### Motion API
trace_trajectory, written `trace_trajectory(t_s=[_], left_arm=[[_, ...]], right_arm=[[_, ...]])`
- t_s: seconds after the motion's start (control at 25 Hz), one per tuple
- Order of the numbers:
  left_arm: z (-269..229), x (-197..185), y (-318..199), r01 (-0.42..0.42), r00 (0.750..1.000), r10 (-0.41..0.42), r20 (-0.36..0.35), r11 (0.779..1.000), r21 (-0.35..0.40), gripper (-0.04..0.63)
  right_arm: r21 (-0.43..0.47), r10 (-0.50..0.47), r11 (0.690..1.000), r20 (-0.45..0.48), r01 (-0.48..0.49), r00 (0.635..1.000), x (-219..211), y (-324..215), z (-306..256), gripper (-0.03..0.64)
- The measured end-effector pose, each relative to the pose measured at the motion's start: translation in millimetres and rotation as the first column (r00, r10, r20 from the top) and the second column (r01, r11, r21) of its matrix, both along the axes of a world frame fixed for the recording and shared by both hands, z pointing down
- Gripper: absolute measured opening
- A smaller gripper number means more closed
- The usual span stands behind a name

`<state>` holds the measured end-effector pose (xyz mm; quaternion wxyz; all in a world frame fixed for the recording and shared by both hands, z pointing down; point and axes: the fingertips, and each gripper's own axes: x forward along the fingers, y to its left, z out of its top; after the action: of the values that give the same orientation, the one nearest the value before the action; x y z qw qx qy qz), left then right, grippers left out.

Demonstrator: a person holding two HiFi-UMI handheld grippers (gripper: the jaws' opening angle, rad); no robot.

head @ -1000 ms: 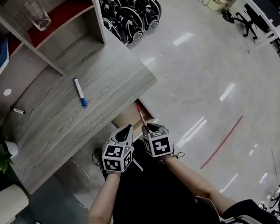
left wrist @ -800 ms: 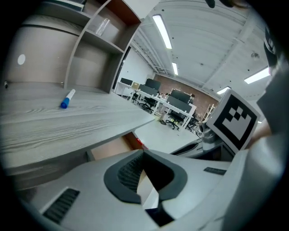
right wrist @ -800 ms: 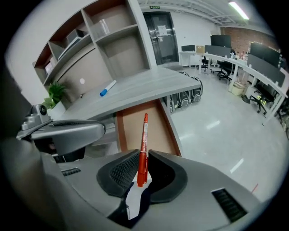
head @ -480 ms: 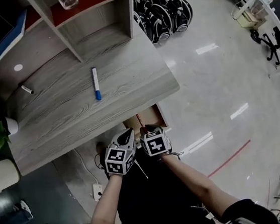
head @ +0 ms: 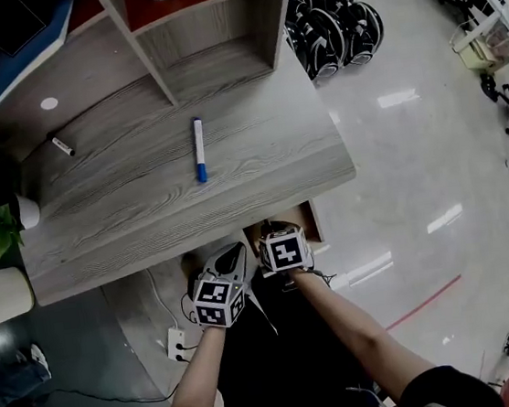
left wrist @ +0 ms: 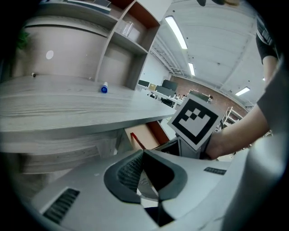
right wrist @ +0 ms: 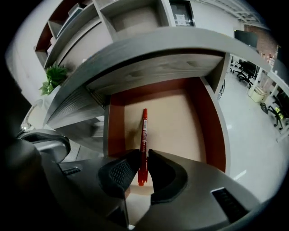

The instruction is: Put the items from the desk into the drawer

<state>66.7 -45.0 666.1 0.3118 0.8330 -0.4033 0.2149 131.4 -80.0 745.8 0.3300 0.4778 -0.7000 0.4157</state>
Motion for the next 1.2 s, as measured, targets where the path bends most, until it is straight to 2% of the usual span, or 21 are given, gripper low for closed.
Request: trace_trajectory(t_s=[0.2, 0.4, 0.76, 1.0, 1.2], left_arm=[[-2, -6, 4, 0.005, 1.0, -0.005, -0.008, 1.0, -0.003, -0.009], [-4, -10, 5, 0.026, 0.999, -0.026, -0.023, 1.0, -0.004, -0.009], [-12, -4, 8, 0.019, 1.0, -0.019, -0.025, 1.0, 0.008, -0.009], [-34, -2, 14, 0.016, 0.999, -0.015, -0.034, 1.0, 0.024, -0.009], [-73, 4, 9, 0.033, 0.998, -0.03, -0.056, 0.998, 0.054, -0.009]], right_arm=[[-0.053, 0.016, 0.998, 0.0, -0.016, 1.0, -1, 5, 13, 0.055], [-0.052, 0.042, 0.998, 0.042, -0.04, 0.998, -4, 8, 15, 0.061], [-0.07, 0.06, 0.996, 0.144, -0.051, 0.988, -4, 17, 6, 0.179], [-0.034, 0.073, 0.997, 0.199, -0.067, 0.977, 6, 28, -35, 0.183], [0.049, 0.016, 0.998, 0.338, -0.035, 0.941, 2, 28, -99, 0.178]])
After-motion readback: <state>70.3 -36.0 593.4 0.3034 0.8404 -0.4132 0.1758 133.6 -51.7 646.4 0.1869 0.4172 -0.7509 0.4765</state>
